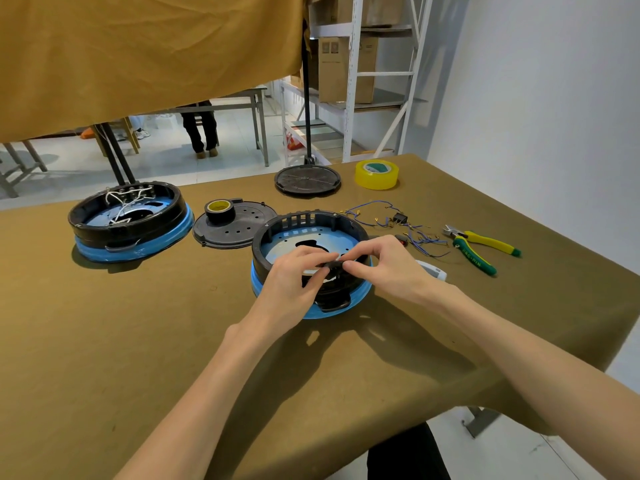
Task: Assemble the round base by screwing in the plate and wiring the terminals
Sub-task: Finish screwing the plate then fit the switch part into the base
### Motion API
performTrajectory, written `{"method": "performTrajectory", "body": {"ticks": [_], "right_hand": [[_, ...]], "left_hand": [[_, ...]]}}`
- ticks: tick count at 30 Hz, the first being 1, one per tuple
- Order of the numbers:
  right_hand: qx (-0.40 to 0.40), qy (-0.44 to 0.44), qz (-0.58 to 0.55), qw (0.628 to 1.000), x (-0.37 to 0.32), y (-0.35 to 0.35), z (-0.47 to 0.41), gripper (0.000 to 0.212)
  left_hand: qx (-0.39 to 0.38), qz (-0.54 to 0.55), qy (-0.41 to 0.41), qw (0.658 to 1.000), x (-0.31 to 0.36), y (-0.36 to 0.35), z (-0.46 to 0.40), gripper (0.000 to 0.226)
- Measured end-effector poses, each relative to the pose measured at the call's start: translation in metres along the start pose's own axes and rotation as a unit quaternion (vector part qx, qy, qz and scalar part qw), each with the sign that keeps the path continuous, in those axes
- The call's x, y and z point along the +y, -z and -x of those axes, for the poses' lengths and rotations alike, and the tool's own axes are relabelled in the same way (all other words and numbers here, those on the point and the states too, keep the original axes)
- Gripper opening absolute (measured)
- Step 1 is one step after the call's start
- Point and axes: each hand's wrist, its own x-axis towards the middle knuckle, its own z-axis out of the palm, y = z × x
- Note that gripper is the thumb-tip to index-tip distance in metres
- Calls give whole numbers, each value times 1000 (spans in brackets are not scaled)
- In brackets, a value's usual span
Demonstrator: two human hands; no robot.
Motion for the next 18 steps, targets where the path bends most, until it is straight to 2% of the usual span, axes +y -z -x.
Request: {"method": "performTrajectory", "body": {"ticks": [10,15,18], "right_hand": [[-16,-3,-33,999,3,5,-4,12],[-4,-8,-57,998,4,4,-2,13],[-20,-5,-40,999,3,2,-1,15]], "left_hand": [[17,-13,-4,1000,-1,-1,3,30],[64,9,0,998,1,-4,1,28],[42,3,-2,999,-3,1,-1,26]]}}
